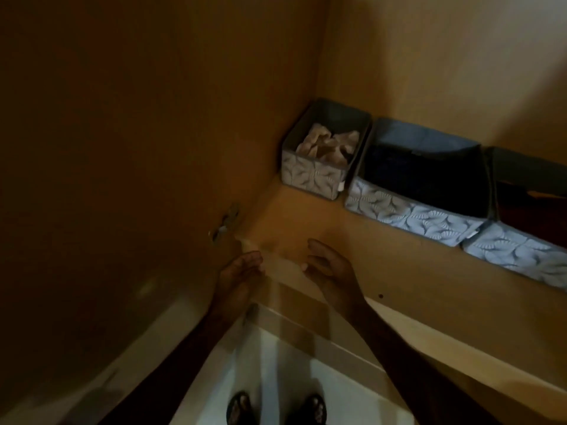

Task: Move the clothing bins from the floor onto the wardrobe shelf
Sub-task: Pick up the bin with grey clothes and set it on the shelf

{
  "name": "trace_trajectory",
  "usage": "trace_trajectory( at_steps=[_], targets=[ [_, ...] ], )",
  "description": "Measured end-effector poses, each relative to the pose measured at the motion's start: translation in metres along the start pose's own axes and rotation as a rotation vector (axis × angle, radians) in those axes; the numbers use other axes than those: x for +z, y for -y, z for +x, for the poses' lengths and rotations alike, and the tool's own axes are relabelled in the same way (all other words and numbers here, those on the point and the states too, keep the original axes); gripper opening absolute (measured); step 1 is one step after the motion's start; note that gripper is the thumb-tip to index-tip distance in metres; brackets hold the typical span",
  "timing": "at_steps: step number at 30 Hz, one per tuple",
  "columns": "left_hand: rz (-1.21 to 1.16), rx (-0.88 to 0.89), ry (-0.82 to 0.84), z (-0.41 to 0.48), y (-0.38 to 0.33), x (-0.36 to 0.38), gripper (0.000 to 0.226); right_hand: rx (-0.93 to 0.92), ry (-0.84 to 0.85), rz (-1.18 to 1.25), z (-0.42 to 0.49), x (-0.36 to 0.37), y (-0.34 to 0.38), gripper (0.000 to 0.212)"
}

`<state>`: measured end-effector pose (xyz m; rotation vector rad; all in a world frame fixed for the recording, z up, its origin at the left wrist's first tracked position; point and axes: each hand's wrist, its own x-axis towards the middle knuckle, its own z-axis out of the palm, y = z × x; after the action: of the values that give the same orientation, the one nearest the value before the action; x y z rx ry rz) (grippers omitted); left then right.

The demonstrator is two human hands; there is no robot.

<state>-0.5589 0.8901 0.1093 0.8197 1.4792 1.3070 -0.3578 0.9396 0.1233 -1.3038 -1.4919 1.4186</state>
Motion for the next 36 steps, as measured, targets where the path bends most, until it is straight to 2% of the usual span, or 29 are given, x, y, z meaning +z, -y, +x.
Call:
trace_trajectory(
  at_steps=[6, 12, 16, 19, 25, 34, 36],
  targets=[
    [0.114, -0.065, -0.179, -0.100, 0.053, -0.025, 0.026, 0.040, 0.272, -0.009, -0.055, 0.014, -0.025, 0.049],
    [0.079, -0.135, -0.504, -0.217, 0.092, -0.018, 0.031, 0.075, 0.600, -0.106, -0.100, 0.021, -0.056, 0.049],
    [-0.014, -0.187, -0.729, -0.302, 0.111, -0.003, 0.030, 0.094, 0.844, -0.213, -0.138, 0.035, -0.080, 0.070],
    [-0.062, -0.211, -0.883, -0.369, 0.125, 0.003, 0.031, 0.069, 1.013, -0.286, -0.178, 0.056, -0.086, 0.072],
    [-0.190, -0.249, -1.198, -0.495, 0.155, 0.012, 0.031, -0.001, 1.321, -0.373, -0.272, 0.110, -0.095, 0.059],
    [-0.375, -0.234, -1.588, -0.687, 0.212, 0.042, 0.031, -0.130, 1.720, -0.560, -0.461, 0.171, -0.113, 0.063],
    [-0.376, -0.247, -1.633, -0.723, 0.224, 0.050, 0.030, -0.157, 1.783, -0.579, -0.499, 0.180, -0.119, 0.062]
  ],
)
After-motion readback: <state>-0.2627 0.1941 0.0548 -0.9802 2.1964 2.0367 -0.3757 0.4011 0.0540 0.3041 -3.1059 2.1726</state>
